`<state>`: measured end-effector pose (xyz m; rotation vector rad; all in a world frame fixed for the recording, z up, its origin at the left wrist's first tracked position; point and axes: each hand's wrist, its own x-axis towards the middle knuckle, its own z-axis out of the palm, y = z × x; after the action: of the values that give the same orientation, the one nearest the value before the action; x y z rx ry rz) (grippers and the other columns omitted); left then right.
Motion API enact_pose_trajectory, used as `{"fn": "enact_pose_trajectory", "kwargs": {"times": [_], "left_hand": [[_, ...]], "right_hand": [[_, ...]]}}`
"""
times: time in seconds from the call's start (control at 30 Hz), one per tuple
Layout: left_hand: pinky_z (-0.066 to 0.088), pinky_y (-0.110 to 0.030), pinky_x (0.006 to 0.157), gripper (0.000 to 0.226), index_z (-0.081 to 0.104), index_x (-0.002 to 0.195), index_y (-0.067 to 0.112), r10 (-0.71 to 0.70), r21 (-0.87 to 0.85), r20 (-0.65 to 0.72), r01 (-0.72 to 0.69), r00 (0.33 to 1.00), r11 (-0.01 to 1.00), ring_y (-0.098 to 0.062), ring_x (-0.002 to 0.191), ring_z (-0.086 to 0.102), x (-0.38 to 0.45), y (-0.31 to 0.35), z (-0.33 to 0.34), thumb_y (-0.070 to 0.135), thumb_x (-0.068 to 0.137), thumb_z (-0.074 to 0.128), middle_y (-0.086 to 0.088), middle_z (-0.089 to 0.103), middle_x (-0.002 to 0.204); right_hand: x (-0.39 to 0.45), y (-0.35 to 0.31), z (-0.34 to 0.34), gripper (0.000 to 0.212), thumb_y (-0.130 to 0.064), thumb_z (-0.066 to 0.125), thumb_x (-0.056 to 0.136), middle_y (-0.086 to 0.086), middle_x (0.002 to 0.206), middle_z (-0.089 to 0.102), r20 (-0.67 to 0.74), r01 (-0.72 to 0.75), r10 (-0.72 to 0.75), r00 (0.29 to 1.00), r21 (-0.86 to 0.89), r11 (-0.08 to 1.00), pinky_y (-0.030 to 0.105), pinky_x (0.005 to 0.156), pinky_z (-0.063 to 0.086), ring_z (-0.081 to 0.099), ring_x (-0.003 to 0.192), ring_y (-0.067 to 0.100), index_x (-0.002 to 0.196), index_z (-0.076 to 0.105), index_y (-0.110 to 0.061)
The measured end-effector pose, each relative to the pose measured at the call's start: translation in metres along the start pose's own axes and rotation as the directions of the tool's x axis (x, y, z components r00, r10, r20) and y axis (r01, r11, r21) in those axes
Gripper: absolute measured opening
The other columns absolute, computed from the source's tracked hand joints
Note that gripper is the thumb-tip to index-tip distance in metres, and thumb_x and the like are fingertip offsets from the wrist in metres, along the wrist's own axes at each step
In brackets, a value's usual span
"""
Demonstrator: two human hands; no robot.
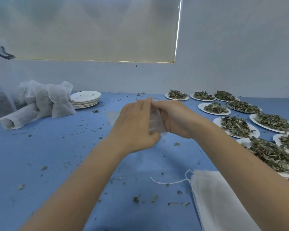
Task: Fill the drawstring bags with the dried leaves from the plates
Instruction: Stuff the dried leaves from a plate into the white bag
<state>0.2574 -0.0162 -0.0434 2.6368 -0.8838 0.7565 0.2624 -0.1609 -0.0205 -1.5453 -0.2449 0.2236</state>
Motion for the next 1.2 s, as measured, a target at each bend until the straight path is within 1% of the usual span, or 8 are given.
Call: {"fn": "enact_pose_trajectory", "kwargs": {"times": [0.13,0.27,0.5,0.6,0.7,0.8,0.9,1.2], "left_hand": [[0.027,-0.029,0.094,0.091,0.032,0.134,0.004,0.014,0.162,-0.007,-0.013,1.000,0.987,-0.023,0.105,0.043,0.005,-0.009,0.011,0.052,0.063,0.066,-0.004,0.044,0.120],[0.040,-0.037,0.067,0.055,0.052,0.114,-0.008,-0.036,0.110,-0.156,0.053,0.987,0.992,-0.035,0.078,0.053,0.009,-0.028,0.014,0.007,0.064,0.068,-0.018,0.056,0.093],[0.040,-0.041,0.073,0.048,0.053,0.115,0.002,-0.181,0.088,-0.131,0.193,0.975,0.977,-0.037,0.091,0.054,0.006,-0.085,0.025,0.010,0.070,0.068,-0.014,0.059,0.102],[0.036,-0.036,0.077,0.046,0.051,0.117,0.009,-0.258,0.111,-0.065,0.264,0.964,0.958,-0.032,0.096,0.052,0.004,-0.104,0.035,0.016,0.074,0.063,-0.009,0.058,0.108],[0.031,-0.032,0.072,0.045,0.050,0.115,0.010,-0.274,0.130,-0.001,0.272,0.962,0.954,-0.030,0.095,0.051,0.007,-0.115,0.049,0.017,0.073,0.064,-0.008,0.057,0.103],[0.030,-0.030,0.072,0.046,0.048,0.115,0.013,-0.298,0.125,0.057,0.290,0.953,0.949,-0.027,0.095,0.050,0.012,-0.122,0.060,0.020,0.074,0.066,-0.006,0.055,0.105],[0.031,-0.030,0.075,0.048,0.046,0.117,0.014,-0.317,0.086,0.078,0.311,0.945,0.947,-0.027,0.096,0.050,0.021,-0.126,0.068,0.019,0.072,0.064,-0.004,0.054,0.106],[0.028,-0.029,0.073,0.051,0.044,0.118,0.017,-0.318,0.073,0.171,0.309,0.933,0.948,-0.024,0.091,0.047,0.030,-0.136,0.077,0.019,0.071,0.064,-0.003,0.053,0.104]], "right_hand": [[0.009,-0.012,0.005,0.055,-0.043,0.042,0.091,0.017,0.103,0.065,0.188,-0.147,0.096,0.977,0.284,0.947,0.040,0.083,0.056,0.065,0.094,0.030,0.108,0.061,0.005],[0.027,-0.024,0.015,0.084,-0.065,0.050,0.080,0.008,0.116,0.048,0.318,-0.314,0.192,0.928,0.395,0.863,0.030,0.106,0.035,0.041,0.115,0.016,0.108,0.059,0.014],[0.063,-0.014,0.001,0.034,-0.038,0.059,0.090,0.008,0.093,0.074,-0.037,-0.127,0.122,0.992,-0.204,0.971,0.030,0.077,0.058,0.071,0.084,0.021,0.102,0.069,-0.008],[0.075,0.007,-0.015,0.021,-0.031,0.065,0.086,0.003,0.092,0.073,-0.256,-0.111,-0.038,0.966,-0.544,0.832,0.026,0.072,0.056,0.067,0.076,0.012,0.095,0.072,-0.014],[0.086,0.030,-0.022,0.023,-0.043,0.065,0.083,-0.007,0.101,0.068,-0.228,-0.177,-0.009,0.974,-0.782,0.598,0.025,0.075,0.051,0.064,0.081,0.008,0.099,0.070,-0.027],[0.097,0.047,-0.023,0.048,-0.054,0.060,0.083,-0.003,0.126,0.057,-0.219,-0.215,0.052,0.974,-0.833,0.510,0.026,0.088,0.039,0.054,0.113,0.016,0.124,0.059,-0.029],[0.109,0.061,-0.018,0.056,-0.054,0.062,0.081,-0.001,0.131,0.054,-0.270,-0.241,0.023,0.963,-0.815,0.528,0.025,0.083,0.035,0.048,0.121,0.017,0.130,0.054,-0.027],[0.119,0.074,-0.015,0.027,-0.029,0.066,0.087,0.006,0.090,0.067,-0.307,-0.229,-0.106,0.946,-0.861,0.454,0.023,0.059,0.042,0.056,0.074,0.016,0.110,0.069,-0.015]]}}
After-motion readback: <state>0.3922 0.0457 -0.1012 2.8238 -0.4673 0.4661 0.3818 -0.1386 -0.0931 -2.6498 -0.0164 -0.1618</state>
